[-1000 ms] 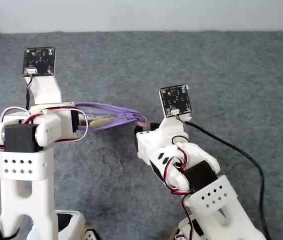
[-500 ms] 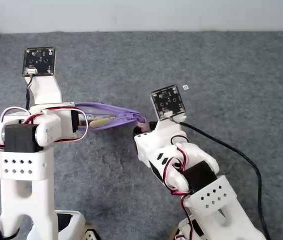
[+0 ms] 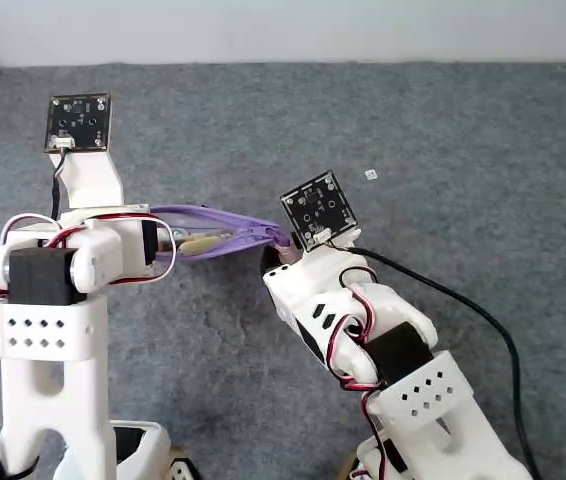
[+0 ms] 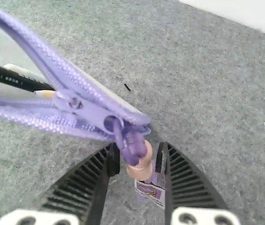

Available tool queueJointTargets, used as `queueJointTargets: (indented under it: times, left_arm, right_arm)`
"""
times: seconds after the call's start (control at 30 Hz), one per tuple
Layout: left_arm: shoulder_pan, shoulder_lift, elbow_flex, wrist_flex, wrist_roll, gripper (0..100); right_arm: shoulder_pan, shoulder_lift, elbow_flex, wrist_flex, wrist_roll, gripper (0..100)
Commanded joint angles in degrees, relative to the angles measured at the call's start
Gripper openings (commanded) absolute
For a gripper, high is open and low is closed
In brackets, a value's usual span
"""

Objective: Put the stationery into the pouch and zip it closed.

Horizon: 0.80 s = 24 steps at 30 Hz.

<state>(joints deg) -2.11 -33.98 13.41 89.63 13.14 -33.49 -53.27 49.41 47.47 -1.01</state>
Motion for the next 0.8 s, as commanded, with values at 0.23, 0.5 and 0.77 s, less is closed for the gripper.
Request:
queueJointTargets:
  times: [0.23,0.5,0.77]
  left_arm:
    - [0.3,-0.1,-1.6,-1.4,-0.4,1]
    - [0.4,-0.1,-1.6,-1.4,-0.4,1]
    - [0.4,-0.6,-2.0,-0.1,-0.6,1]
  right_arm:
    - [-0.6,-0.1,-0.1,-1.1,0.5,8.6]
    - [-0.5,-0.7,2.0,-1.9,0.5,6.8]
    - [-0.2,-2.2,-5.0,-1.2,0.7,0.8]
